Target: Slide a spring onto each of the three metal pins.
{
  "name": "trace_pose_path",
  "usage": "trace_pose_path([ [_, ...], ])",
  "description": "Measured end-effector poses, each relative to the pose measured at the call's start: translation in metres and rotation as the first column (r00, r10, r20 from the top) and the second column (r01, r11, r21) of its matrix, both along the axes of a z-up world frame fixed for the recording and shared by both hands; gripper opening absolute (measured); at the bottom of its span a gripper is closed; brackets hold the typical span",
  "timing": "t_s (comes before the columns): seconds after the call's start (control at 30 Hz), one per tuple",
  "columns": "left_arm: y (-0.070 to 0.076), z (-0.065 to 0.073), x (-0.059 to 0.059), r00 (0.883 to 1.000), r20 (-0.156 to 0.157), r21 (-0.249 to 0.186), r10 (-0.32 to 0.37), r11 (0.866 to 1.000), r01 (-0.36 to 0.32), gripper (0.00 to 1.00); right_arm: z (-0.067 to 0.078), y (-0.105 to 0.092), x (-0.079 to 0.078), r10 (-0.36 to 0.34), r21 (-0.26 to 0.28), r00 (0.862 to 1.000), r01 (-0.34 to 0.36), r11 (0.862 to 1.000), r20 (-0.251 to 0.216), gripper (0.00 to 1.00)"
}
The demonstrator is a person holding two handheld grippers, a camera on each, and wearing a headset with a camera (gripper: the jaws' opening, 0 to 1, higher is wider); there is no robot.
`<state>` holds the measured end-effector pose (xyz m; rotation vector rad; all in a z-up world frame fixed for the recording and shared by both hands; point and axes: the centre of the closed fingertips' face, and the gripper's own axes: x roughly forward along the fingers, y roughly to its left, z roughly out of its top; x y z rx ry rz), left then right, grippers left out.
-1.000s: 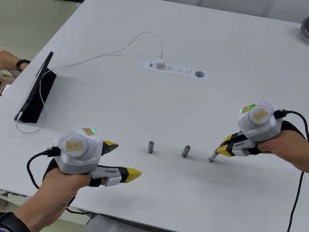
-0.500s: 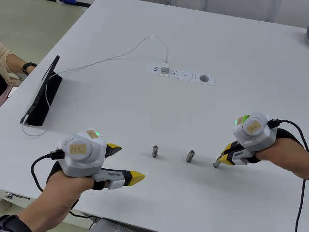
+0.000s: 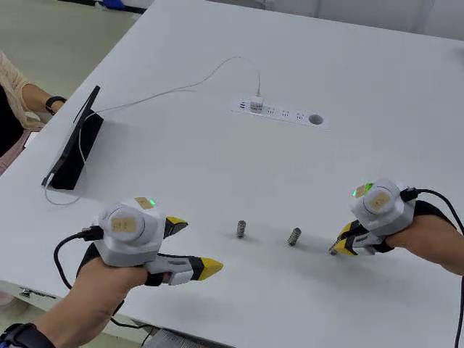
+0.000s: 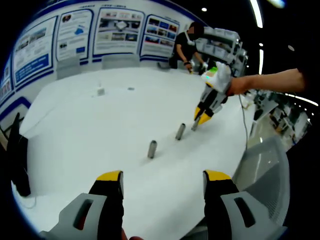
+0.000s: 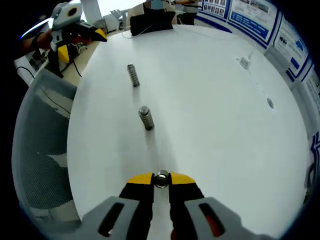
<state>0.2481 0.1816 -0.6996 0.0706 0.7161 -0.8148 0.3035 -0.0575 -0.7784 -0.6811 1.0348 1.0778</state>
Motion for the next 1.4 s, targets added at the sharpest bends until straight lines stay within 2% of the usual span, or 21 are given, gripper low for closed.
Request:
trace_pose_path([
  [0.7, -0.003, 0.003, 0.005, 1.000, 0.005, 0.000, -0.001, 1.000, 0.001, 0.66, -0.014, 0.000, -0.003, -0.005, 0.001, 1.000, 0.005, 1.000, -0.009, 0.14],
  [0.9, -0.003, 0.003, 0.004, 1.000, -0.003, 0.001, 0.000, 1.000, 0.000, 0.67, -0.011, -0.003, -0.004, -0.008, 0.015, 1.000, 0.008, 1.000, -0.003, 0.25],
  [1.0, -0.005, 0.003, 0.005, 1.000, -0.005, -0.008, 0.003, 1.000, -0.003, 0.68, -0.007, -0.004, -0.006, -0.035, 0.036, 0.999, 0.035, 0.999, -0.010, 0.31],
  [1.07, -0.005, 0.003, 0.006, 1.000, -0.004, -0.010, 0.006, 1.000, -0.006, 0.68, -0.005, -0.006, -0.003, -0.071, 0.052, 0.997, 0.071, 0.996, 0.005, 0.40],
  [1.1, -0.005, 0.003, 0.007, 1.000, -0.005, -0.014, 0.007, 1.000, -0.007, 0.68, -0.005, -0.010, -0.004, -0.072, 0.043, 0.997, 0.072, 0.996, 0.002, 0.45],
  [1.13, -0.005, 0.003, 0.007, 1.000, -0.005, -0.016, 0.009, 1.000, -0.009, 0.68, -0.006, -0.013, -0.004, -0.105, 0.041, 0.994, 0.105, 0.994, -0.001, 0.50],
  [1.2, -0.006, 0.005, 0.008, 1.000, -0.004, -0.024, 0.009, 1.000, -0.009, 0.69, -0.005, -0.017, -0.005, -0.123, 0.050, 0.992, 0.123, 0.991, -0.003, 0.58],
  [1.27, -0.006, 0.005, 0.009, 1.000, -0.004, -0.027, 0.010, 1.000, -0.010, 0.69, -0.003, -0.016, -0.008, -0.155, 0.076, 0.988, 0.156, 0.985, -0.021, 0.60],
  [1.33, -0.007, 0.005, 0.010, 1.000, -0.003, -0.030, 0.010, 0.999, -0.011, 0.69, 0.003, -0.016, -0.009, -0.197, 0.103, 0.980, 0.198, 0.975, -0.021, 0.62],
  [1.4, -0.008, 0.006, 0.010, 1.000, -0.007, -0.036, 0.010, 0.999, -0.010, 0.70, 0.002, -0.021, -0.009, -0.228, 0.117, 0.973, 0.229, 0.966, -0.026, 0.67],
])
